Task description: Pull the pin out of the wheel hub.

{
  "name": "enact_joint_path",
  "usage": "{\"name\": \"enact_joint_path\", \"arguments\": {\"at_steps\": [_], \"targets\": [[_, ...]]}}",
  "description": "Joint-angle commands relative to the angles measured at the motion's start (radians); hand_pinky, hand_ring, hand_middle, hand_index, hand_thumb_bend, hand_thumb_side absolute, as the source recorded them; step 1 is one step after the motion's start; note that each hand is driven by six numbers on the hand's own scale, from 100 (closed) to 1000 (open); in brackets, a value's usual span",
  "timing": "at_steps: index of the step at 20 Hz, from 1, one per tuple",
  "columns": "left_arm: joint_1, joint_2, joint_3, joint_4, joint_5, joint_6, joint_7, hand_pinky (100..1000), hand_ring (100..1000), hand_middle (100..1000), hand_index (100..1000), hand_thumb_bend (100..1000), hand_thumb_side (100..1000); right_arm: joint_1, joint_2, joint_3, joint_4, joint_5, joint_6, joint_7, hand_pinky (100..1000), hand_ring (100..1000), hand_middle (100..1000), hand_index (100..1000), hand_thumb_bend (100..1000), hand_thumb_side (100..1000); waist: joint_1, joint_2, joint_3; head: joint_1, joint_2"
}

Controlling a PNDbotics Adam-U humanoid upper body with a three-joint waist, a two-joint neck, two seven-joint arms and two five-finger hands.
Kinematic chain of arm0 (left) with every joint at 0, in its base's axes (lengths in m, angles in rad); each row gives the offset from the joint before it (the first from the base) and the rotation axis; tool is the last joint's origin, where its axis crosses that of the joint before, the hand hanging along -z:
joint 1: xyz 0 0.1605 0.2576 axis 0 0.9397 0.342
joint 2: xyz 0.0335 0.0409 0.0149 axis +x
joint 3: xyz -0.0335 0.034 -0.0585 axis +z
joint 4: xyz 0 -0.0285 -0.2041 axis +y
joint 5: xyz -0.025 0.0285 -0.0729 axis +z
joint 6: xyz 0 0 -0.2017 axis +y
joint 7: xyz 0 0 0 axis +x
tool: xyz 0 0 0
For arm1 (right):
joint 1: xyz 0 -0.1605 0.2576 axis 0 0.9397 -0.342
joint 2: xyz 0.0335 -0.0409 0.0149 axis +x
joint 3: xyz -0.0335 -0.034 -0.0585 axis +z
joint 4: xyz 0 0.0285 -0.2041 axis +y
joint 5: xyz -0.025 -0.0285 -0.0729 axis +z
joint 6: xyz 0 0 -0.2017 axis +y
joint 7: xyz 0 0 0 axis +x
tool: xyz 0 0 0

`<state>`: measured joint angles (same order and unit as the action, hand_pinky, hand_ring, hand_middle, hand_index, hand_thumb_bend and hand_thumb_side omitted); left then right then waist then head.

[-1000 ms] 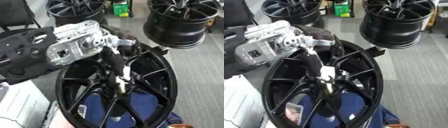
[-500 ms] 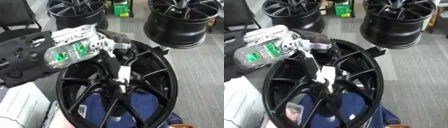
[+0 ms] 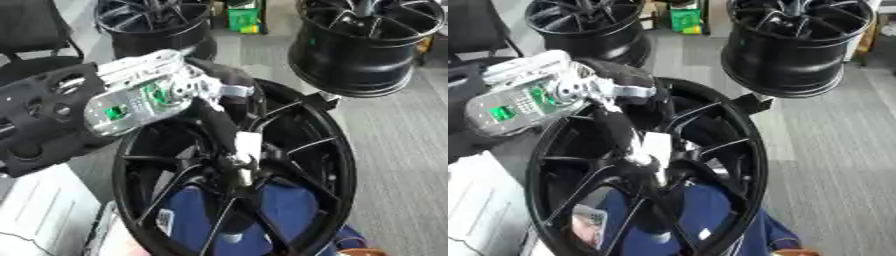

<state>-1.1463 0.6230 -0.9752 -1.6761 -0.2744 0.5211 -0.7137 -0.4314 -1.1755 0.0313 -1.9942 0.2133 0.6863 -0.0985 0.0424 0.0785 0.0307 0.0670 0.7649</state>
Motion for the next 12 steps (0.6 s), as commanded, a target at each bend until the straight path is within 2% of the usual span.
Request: {"name": "enact_joint_path", "arguments": {"at_steps": [1, 5, 7, 8, 12], "targets": [[-0.010, 0.010, 0.021, 0.003, -0.012, 0.192, -0.193, 797, 805, 772, 833, 583, 413, -0.010, -0.031, -0.011, -0.006, 0.002, -0.001, -0.008, 868, 711, 772, 828, 100, 100, -0.003, -0.009, -0.002, 0.005, 0.005], [0.000, 0.007, 0.017, 0.020, -0.022, 0.186, -0.193, 798, 806, 772, 833, 569, 374, -0.011, -0.029, -0.010, -0.006, 0.001, -0.006, -0.009, 868, 711, 772, 828, 100, 100, -0.003, -0.008, -0.004, 0.006, 0.005], [0.005, 0.003, 0.016, 0.030, -0.022, 0.178, -0.193, 797, 805, 772, 836, 568, 341, -0.011, -0.028, -0.011, -0.006, 0.001, -0.005, -0.010, 868, 711, 772, 828, 100, 100, -0.003, -0.007, -0.006, 0.007, 0.005], [0.007, 0.001, 0.017, 0.034, -0.022, 0.174, -0.193, 794, 803, 770, 835, 561, 285, -0.011, -0.028, -0.011, -0.006, 0.001, -0.005, -0.011, 868, 710, 772, 828, 100, 100, -0.003, -0.007, -0.007, 0.008, 0.005], [0.013, -0.004, 0.018, 0.045, -0.018, 0.164, -0.193, 782, 793, 758, 829, 550, 239, -0.011, -0.027, -0.011, -0.006, 0.000, -0.005, -0.013, 868, 710, 772, 828, 100, 102, -0.004, -0.006, -0.010, 0.008, 0.005]]}}
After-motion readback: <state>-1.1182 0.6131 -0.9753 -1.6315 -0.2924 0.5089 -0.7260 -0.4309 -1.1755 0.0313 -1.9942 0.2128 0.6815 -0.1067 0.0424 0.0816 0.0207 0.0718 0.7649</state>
